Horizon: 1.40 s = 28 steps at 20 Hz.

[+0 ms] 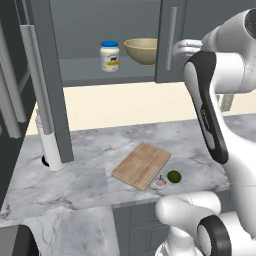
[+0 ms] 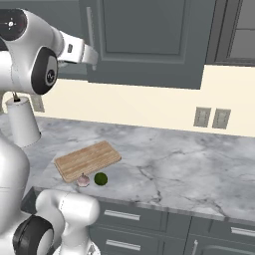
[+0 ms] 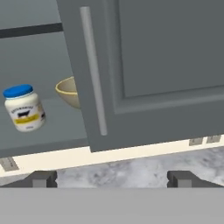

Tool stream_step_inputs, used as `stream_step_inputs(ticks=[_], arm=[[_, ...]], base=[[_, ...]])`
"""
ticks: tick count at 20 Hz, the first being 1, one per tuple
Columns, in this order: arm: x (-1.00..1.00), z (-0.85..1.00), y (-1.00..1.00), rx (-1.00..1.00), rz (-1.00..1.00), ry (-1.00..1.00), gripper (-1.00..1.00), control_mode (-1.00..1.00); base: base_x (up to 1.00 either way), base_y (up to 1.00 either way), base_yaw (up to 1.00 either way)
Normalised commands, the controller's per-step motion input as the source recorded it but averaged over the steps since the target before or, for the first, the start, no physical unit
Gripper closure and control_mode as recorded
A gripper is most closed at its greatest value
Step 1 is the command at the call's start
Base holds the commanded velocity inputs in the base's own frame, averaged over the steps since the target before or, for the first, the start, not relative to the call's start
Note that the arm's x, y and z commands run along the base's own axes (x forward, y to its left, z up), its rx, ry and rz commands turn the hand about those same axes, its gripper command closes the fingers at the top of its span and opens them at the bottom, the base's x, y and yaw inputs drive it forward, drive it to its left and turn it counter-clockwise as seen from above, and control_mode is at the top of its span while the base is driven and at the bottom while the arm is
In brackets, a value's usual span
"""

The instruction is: Open the cabinet. Place the bowl and condiment on the counter. Then place the lime and garlic on the cutting board.

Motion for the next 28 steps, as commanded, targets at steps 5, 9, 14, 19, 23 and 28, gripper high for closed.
stream_step_inputs(ticks=[5,9,14,19,23,28], arm=[[0.43,-0.01,-0.02,-0.01,0.00,0.00,-1.00,-1.00],[0.45,-0.06,0.00,-0.04,0.00,-0.02,-1.00,-1.00],[0.45,-0.09,0.00,-0.04,0.00,-0.06,-1.00,-1.00],[0.42,-0.09,0.00,-0.02,0.00,-0.06,-1.00,-1.00],[0.44,-0.06,0.00,-0.01,0.00,-0.04,-1.00,-1.00],[0.46,-0.03,0.00,-0.01,0.00,-0.01,-1.00,-1.00]], base=[[0.00,0.00,0.00],[0.00,0.00,0.00],[0.00,0.00,0.00],[0.00,0.00,0.00],[0.00,0.00,0.00],[0.00,0.00,0.00]])
